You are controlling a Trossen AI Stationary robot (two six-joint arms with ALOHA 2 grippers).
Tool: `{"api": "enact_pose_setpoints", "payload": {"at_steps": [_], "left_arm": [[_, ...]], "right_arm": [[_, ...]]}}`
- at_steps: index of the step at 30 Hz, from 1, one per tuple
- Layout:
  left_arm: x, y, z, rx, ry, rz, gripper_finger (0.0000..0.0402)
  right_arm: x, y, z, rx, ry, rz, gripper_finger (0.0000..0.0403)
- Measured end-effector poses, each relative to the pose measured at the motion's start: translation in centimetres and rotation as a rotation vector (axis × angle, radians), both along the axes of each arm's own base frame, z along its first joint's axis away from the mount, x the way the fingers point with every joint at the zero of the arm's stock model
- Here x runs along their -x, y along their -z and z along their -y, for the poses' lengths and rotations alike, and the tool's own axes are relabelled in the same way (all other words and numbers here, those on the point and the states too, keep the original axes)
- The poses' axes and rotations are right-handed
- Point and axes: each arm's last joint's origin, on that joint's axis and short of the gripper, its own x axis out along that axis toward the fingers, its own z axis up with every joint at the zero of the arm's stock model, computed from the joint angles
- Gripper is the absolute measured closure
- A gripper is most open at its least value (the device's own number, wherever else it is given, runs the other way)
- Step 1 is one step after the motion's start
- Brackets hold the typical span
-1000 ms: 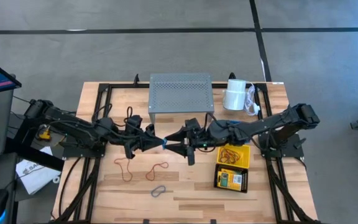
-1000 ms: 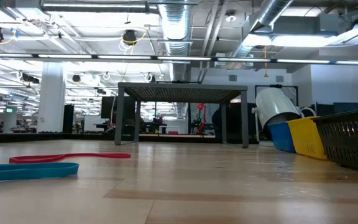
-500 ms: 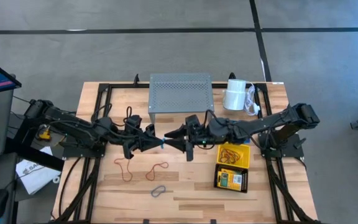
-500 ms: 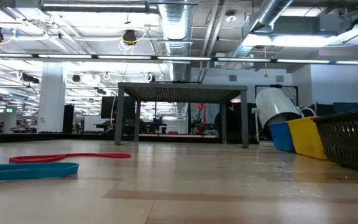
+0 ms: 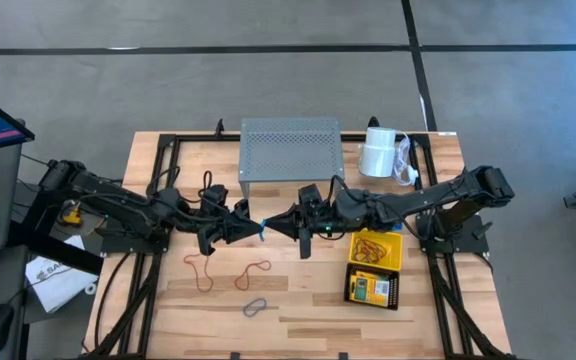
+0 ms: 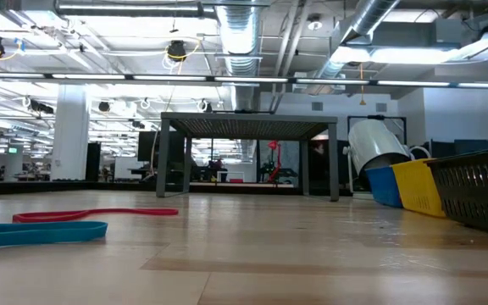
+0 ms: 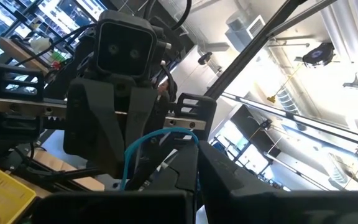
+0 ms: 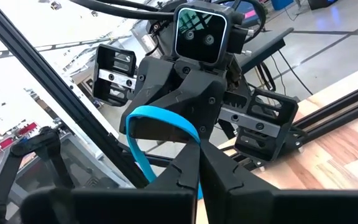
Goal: Pick & Place Office Desk Supplies
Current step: Put the blue rubber band into the yellow basket
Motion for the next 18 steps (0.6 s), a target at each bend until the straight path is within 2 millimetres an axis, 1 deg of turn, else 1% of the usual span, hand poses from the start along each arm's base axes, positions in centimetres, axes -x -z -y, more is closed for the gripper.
{"api": "enact_pose_setpoints", "payload": {"at_steps": [9,18], "left_arm": [[0.03,-0.09,-0.01,0.002,0.0,0.01,0.0398],[0.05,-0.16,-0.03,0.005,-0.005,0.016,0.0372]], "right_arm": [[0.05,-0.22,-0.05,-0.024,-0.002,0.018,0.0402],[0.1,-0.31,-0.27,-0.042,-0.015,0.025,0.0402]]}}
